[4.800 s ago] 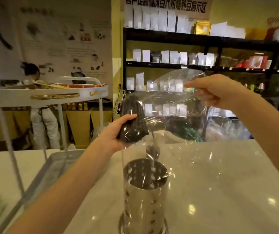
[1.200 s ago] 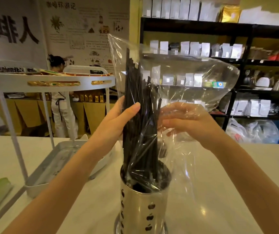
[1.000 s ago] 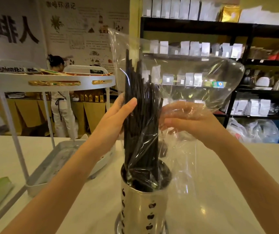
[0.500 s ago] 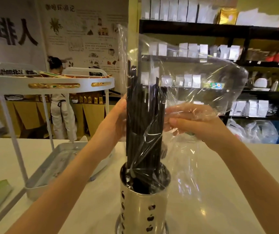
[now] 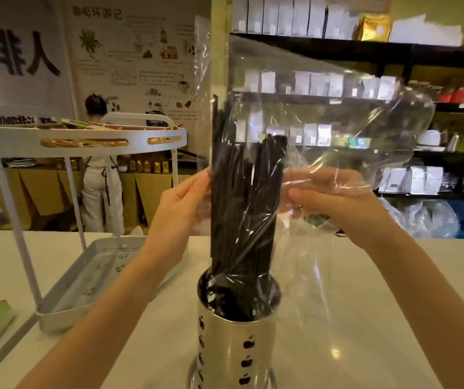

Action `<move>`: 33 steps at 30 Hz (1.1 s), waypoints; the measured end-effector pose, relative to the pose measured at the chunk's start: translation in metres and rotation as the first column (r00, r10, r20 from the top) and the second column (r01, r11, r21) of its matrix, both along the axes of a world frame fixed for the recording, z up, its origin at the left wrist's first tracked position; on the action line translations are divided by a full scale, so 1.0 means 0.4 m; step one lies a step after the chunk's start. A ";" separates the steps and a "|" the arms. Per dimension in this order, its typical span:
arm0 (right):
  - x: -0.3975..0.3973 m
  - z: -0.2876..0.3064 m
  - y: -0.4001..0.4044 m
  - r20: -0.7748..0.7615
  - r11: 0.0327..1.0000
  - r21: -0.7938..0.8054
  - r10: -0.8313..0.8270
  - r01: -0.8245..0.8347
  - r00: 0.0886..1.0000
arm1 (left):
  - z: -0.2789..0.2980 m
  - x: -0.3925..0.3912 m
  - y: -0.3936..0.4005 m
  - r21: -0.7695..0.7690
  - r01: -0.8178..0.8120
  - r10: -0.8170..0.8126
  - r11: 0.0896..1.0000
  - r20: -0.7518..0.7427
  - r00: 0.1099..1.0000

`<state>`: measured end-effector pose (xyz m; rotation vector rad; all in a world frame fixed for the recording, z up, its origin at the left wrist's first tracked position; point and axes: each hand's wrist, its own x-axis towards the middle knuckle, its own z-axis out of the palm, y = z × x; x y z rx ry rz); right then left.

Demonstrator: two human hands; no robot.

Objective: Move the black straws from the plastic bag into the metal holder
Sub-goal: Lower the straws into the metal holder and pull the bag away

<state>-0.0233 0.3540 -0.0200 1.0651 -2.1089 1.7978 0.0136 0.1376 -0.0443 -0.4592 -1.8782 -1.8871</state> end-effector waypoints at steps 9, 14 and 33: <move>0.007 0.006 0.003 -0.016 0.998 0.054 0.018 -0.017 1.000 | -0.006 0.008 0.006 -0.005 0.040 -0.040 0.999 0.000 0.999; 0.009 -0.002 0.000 -0.024 0.996 0.090 0.017 -0.015 1.000 | -0.009 0.011 -0.001 0.006 0.024 -0.024 1.000 0.010 1.000; 0.036 0.060 0.025 -0.028 1.000 0.015 0.014 -0.013 1.000 | 0.037 0.032 -0.007 0.100 0.053 -0.046 0.994 -0.068 0.997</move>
